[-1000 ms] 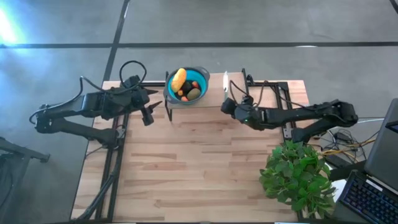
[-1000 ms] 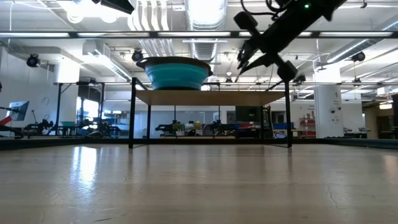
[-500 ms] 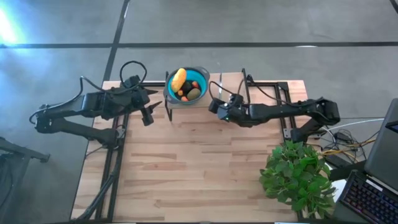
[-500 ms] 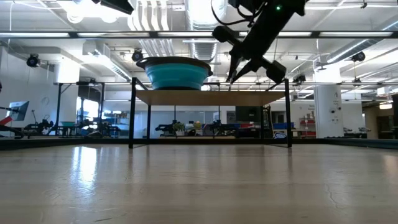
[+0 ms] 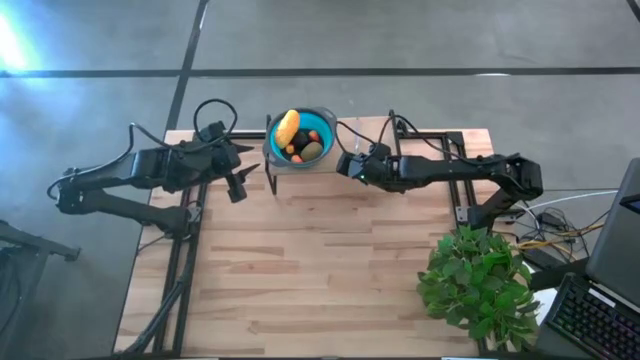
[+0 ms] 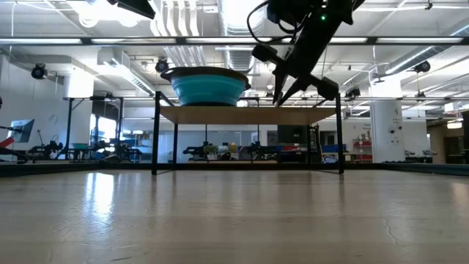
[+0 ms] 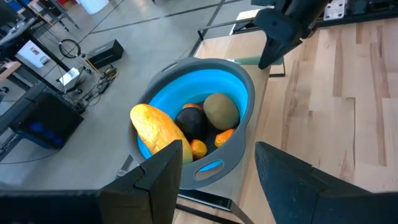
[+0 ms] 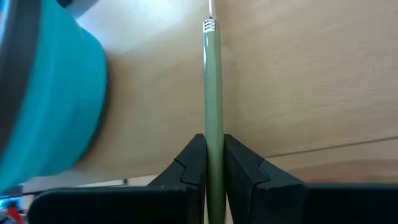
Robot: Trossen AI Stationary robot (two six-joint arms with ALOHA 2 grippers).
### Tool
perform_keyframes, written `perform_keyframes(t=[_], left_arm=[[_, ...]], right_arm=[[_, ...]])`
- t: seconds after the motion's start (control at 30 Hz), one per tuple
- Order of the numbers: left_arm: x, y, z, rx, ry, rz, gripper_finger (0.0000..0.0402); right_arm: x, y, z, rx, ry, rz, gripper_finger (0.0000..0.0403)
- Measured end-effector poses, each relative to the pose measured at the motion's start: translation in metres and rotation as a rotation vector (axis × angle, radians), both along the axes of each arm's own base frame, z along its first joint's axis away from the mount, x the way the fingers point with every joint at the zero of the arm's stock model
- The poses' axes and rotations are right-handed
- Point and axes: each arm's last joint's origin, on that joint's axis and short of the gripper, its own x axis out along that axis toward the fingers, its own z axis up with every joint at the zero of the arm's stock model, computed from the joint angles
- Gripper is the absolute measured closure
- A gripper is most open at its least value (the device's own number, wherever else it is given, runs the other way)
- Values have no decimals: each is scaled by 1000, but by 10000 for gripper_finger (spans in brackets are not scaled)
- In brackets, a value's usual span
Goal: Pick & Place Fruit
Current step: Put the green table knife on the shelf
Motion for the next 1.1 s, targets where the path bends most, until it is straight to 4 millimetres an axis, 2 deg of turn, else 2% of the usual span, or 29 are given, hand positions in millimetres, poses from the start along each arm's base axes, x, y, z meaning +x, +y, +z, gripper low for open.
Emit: perform_keyframes(t=[0.73,1.1], left_arm=[[0,0,-1,6,13,-4,195],[0,0,-1,19,22,-10,195]], right_arm=[[-3,-6,-3,19,17,10,373],[-3,-6,-2,13,27,26,320]])
